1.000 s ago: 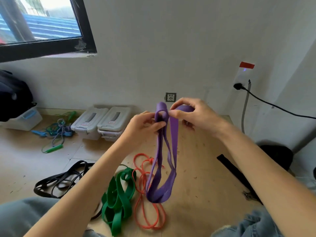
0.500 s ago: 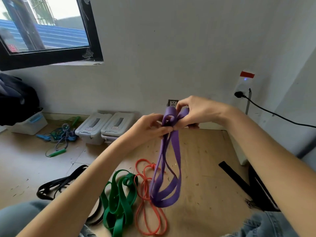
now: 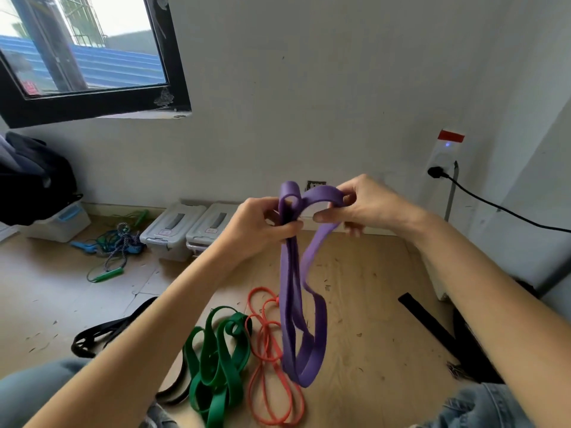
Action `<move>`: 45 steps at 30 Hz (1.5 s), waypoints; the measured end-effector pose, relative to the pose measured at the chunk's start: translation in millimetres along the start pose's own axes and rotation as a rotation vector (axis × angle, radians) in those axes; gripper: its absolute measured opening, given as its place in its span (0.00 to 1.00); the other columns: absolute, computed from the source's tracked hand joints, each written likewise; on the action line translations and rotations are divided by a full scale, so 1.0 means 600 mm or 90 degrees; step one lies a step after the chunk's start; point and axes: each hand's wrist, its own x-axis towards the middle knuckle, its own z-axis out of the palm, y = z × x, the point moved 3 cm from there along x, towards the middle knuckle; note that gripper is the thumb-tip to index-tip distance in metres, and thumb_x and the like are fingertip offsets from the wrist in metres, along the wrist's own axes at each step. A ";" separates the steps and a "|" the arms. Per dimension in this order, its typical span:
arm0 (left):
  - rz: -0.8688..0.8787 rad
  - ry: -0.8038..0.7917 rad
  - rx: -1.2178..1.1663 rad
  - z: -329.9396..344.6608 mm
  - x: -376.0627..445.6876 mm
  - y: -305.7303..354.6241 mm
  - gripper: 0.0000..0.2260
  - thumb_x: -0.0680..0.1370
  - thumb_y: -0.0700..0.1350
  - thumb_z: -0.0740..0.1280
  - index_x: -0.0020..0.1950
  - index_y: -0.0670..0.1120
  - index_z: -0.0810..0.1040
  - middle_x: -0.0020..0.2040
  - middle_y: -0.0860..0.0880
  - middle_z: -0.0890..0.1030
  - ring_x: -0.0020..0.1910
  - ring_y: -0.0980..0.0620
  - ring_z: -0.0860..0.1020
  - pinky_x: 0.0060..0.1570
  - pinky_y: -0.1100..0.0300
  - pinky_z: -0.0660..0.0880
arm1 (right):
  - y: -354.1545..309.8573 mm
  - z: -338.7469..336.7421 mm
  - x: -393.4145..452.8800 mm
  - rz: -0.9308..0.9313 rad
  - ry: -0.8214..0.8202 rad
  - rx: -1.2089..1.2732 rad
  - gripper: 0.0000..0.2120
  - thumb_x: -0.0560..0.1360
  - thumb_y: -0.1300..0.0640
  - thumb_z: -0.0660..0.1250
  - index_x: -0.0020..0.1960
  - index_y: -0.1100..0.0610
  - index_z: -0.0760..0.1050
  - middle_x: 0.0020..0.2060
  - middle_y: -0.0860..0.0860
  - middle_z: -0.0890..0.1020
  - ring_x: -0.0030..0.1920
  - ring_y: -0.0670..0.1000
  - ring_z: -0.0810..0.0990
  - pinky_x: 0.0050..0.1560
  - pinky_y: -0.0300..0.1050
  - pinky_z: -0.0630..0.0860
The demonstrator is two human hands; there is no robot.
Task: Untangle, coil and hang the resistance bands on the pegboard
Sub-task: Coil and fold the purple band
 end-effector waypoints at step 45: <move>-0.142 -0.108 -0.217 0.133 -0.067 -0.065 0.15 0.68 0.34 0.74 0.51 0.39 0.74 0.46 0.47 0.80 0.44 0.54 0.80 0.45 0.62 0.78 | -0.031 0.029 -0.005 -0.218 0.147 0.027 0.12 0.69 0.51 0.73 0.45 0.51 0.72 0.36 0.54 0.81 0.30 0.50 0.81 0.32 0.43 0.79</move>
